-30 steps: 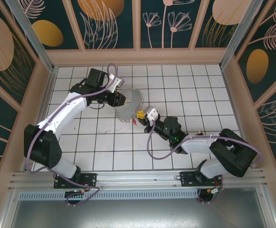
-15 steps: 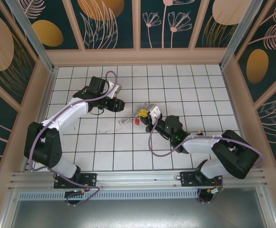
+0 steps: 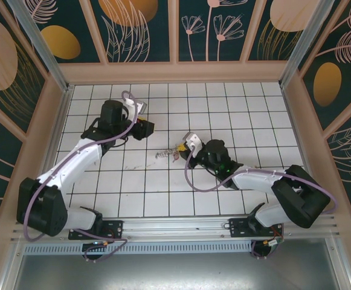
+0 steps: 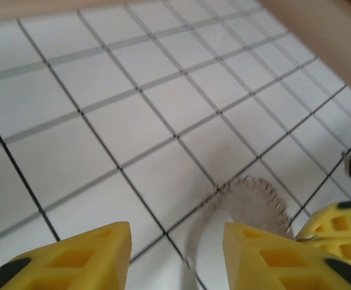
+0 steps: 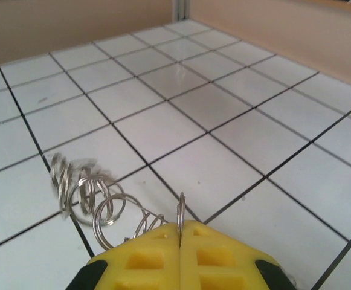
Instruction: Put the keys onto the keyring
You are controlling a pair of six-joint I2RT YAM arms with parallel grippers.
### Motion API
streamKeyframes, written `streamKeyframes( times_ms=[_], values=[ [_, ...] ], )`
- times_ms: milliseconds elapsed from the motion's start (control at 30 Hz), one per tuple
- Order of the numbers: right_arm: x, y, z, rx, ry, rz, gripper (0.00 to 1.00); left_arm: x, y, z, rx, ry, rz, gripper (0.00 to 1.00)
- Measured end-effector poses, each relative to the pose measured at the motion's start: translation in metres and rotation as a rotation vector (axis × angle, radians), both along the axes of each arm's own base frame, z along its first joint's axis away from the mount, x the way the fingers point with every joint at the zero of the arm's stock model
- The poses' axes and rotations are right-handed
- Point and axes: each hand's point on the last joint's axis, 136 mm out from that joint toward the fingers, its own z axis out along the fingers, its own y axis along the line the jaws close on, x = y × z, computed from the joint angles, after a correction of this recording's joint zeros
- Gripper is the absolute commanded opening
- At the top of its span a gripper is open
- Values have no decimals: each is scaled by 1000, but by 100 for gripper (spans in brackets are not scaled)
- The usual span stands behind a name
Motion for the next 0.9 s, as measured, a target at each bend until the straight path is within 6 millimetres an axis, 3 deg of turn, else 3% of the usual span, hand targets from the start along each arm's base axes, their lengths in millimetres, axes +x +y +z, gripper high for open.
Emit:
streamKeyframes(
  times_ms=[200,433,700,900],
  values=[
    [1,11,4,-146,-57,37,0,1,0,42,-45,-224,-13,40],
    [-14,13,-4,-305,-132,81,0,4,5,80,-76,-401,15,40],
    [-29,11,-1,-303,-145,133,0,-16,17,91,-114,-521,46,44],
    [-34,1,23,-172,-157,197,0,-29,15,105,-132,-584,-2,44]
  ],
)
